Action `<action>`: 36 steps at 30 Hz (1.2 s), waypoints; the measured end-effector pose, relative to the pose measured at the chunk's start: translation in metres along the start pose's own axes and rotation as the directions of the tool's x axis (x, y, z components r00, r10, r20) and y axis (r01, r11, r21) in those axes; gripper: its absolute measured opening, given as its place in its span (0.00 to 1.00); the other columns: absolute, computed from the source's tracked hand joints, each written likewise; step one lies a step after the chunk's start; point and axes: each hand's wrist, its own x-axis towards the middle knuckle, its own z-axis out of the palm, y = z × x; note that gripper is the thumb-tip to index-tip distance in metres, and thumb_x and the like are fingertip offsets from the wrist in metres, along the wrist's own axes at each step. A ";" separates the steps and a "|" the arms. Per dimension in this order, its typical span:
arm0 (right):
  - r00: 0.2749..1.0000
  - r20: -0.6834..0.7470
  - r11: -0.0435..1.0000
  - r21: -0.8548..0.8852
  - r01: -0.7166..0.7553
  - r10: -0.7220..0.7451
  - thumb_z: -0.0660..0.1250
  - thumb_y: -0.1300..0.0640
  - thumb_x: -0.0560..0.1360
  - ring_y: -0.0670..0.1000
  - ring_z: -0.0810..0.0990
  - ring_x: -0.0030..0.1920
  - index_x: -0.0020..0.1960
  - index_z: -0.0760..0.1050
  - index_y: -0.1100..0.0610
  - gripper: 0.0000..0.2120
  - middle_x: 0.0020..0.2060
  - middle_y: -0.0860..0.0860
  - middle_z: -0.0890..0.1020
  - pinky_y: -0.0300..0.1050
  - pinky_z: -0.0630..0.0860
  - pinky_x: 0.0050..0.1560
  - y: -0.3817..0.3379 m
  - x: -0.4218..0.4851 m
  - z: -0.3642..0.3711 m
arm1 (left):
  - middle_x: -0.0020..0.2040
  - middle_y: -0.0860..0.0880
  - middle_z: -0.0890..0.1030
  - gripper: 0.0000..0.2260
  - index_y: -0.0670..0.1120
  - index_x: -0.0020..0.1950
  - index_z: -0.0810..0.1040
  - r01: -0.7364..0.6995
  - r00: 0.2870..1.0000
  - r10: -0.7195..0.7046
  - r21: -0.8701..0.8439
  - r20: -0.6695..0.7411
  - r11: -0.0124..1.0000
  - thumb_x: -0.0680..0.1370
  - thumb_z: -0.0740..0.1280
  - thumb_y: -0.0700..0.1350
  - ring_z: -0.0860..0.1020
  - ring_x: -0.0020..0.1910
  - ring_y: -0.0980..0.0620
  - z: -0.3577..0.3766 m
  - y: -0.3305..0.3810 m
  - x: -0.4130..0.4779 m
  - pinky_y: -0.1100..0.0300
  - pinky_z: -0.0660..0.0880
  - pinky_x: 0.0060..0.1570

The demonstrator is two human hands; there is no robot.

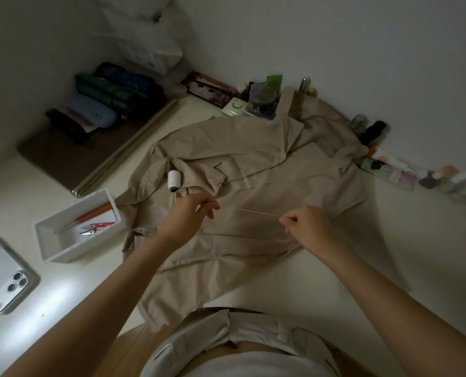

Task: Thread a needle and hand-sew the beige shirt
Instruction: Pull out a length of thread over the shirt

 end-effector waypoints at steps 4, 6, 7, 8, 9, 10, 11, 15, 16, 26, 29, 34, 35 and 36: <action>0.993 0.099 0.962 -0.260 0.085 -0.061 0.66 0.49 0.77 0.54 0.76 0.59 0.63 0.75 0.54 0.17 0.60 0.52 0.78 0.43 0.70 0.55 -0.013 -0.004 -0.005 | 0.36 0.58 0.79 0.07 0.44 0.45 0.82 -0.013 1.000 0.013 0.005 0.009 1.000 0.79 0.65 0.39 0.77 0.38 0.65 0.001 0.004 0.000 0.77 0.68 0.42; 0.980 0.120 0.983 -0.080 0.167 -0.156 0.68 0.49 0.75 0.53 0.74 0.61 0.73 0.64 0.54 0.29 0.67 0.50 0.70 0.41 0.68 0.56 -0.031 -0.006 -0.001 | 0.38 0.57 0.79 0.06 0.43 0.45 0.83 -0.066 0.998 0.065 0.009 0.010 0.998 0.78 0.66 0.38 0.77 0.40 0.63 0.003 0.009 -0.001 0.76 0.68 0.44; 0.972 0.116 0.979 0.038 0.200 -0.203 0.69 0.50 0.74 0.52 0.76 0.57 0.73 0.62 0.53 0.31 0.67 0.49 0.69 0.40 0.68 0.54 -0.043 -0.008 0.003 | 0.39 0.57 0.79 0.06 0.43 0.45 0.83 -0.097 0.995 0.097 0.015 0.017 0.995 0.78 0.66 0.39 0.77 0.41 0.61 0.005 0.011 -0.001 0.73 0.69 0.46; 0.965 0.122 0.966 0.141 0.216 -0.233 0.70 0.50 0.74 0.49 0.77 0.51 0.73 0.62 0.52 0.31 0.65 0.48 0.71 0.37 0.69 0.51 -0.055 -0.009 0.006 | 0.40 0.57 0.79 0.06 0.44 0.45 0.83 -0.124 0.992 0.123 0.024 0.021 0.992 0.78 0.67 0.39 0.77 0.43 0.58 0.006 0.011 -0.001 0.69 0.69 0.48; 0.957 0.121 0.947 0.221 0.232 -0.263 0.70 0.50 0.73 0.44 0.77 0.45 0.72 0.64 0.52 0.30 0.62 0.45 0.74 0.35 0.69 0.47 -0.065 -0.010 0.011 | 0.40 0.57 0.79 0.06 0.45 0.45 0.83 -0.141 0.990 0.140 0.036 0.021 0.989 0.77 0.67 0.40 0.76 0.43 0.56 0.008 0.010 -0.002 0.65 0.69 0.49; 0.950 0.119 0.929 0.276 0.247 -0.288 0.70 0.51 0.73 0.39 0.76 0.39 0.70 0.68 0.52 0.27 0.56 0.43 0.76 0.32 0.68 0.43 -0.073 -0.010 0.014 | 0.40 0.57 0.79 0.05 0.45 0.44 0.83 -0.151 0.989 0.150 0.050 0.017 0.987 0.77 0.68 0.40 0.75 0.44 0.55 0.009 0.010 -0.002 0.63 0.68 0.49; 0.943 0.107 0.911 0.310 0.270 -0.316 0.70 0.53 0.74 0.36 0.75 0.35 0.66 0.72 0.53 0.21 0.49 0.41 0.78 0.29 0.68 0.39 -0.080 -0.011 0.015 | 0.40 0.56 0.79 0.05 0.45 0.44 0.83 -0.158 0.987 0.158 0.061 0.010 0.986 0.77 0.68 0.41 0.74 0.43 0.55 0.010 0.010 -0.003 0.62 0.68 0.48; 0.944 0.021 0.889 0.342 0.304 -0.330 0.68 0.59 0.75 0.42 0.78 0.32 0.45 0.81 0.60 0.05 0.36 0.51 0.83 0.39 0.76 0.37 -0.088 -0.008 0.013 | 0.38 0.56 0.77 0.05 0.43 0.44 0.83 -0.186 0.982 0.187 0.047 -0.020 0.981 0.77 0.68 0.39 0.72 0.40 0.56 0.006 0.008 -0.006 0.67 0.65 0.47; 0.946 0.006 0.898 0.317 0.305 -0.324 0.68 0.58 0.75 0.47 0.79 0.32 0.43 0.81 0.62 0.07 0.35 0.54 0.83 0.44 0.77 0.38 -0.086 -0.007 0.014 | 0.38 0.56 0.78 0.05 0.43 0.44 0.83 -0.179 0.983 0.180 0.047 -0.019 0.983 0.77 0.68 0.39 0.73 0.41 0.54 0.004 0.005 -0.006 0.67 0.66 0.47; 0.960 0.012 0.943 0.190 0.274 -0.281 0.70 0.55 0.74 0.48 0.81 0.39 0.44 0.84 0.58 0.07 0.37 0.51 0.85 0.45 0.77 0.44 -0.069 -0.017 0.032 | 0.46 0.49 0.77 0.05 0.45 0.49 0.80 0.250 0.951 -0.261 -0.089 -0.165 0.964 0.79 0.65 0.43 0.75 0.42 0.55 0.022 0.001 -0.045 0.66 0.72 0.45; 0.956 0.028 0.946 0.155 0.283 -0.291 0.69 0.56 0.75 0.50 0.81 0.39 0.45 0.84 0.58 0.07 0.37 0.52 0.84 0.41 0.74 0.40 -0.071 -0.022 0.039 | 0.42 0.50 0.82 0.09 0.47 0.49 0.83 0.417 0.906 -0.417 -0.331 0.075 0.847 0.80 0.63 0.45 0.79 0.41 0.58 0.034 0.012 -0.058 0.72 0.70 0.38; 0.956 0.008 0.949 0.128 0.289 -0.293 0.66 0.60 0.76 0.48 0.79 0.37 0.45 0.83 0.58 0.07 0.37 0.52 0.83 0.28 0.67 0.31 -0.072 -0.029 0.042 | 0.36 0.57 0.83 0.08 0.48 0.44 0.84 0.458 0.860 -0.493 -0.626 0.132 0.631 0.78 0.66 0.46 0.80 0.37 0.66 0.047 0.030 -0.063 0.76 0.71 0.36; 0.956 -0.001 0.949 0.124 0.291 -0.293 0.66 0.59 0.76 0.48 0.79 0.37 0.44 0.83 0.58 0.07 0.36 0.52 0.83 0.28 0.67 0.31 -0.072 -0.030 0.041 | 0.36 0.55 0.84 0.07 0.48 0.43 0.84 0.466 0.841 -0.526 -0.667 0.129 0.581 0.77 0.67 0.46 0.81 0.38 0.64 0.048 0.030 -0.063 0.76 0.72 0.36; 0.955 -0.009 0.948 0.118 0.297 -0.298 0.67 0.58 0.76 0.48 0.79 0.37 0.44 0.83 0.58 0.07 0.36 0.52 0.83 0.28 0.67 0.31 -0.072 -0.030 0.040 | 0.36 0.54 0.84 0.07 0.47 0.42 0.84 0.474 0.819 -0.559 -0.701 0.129 0.532 0.77 0.68 0.46 0.81 0.37 0.63 0.049 0.032 -0.062 0.75 0.72 0.35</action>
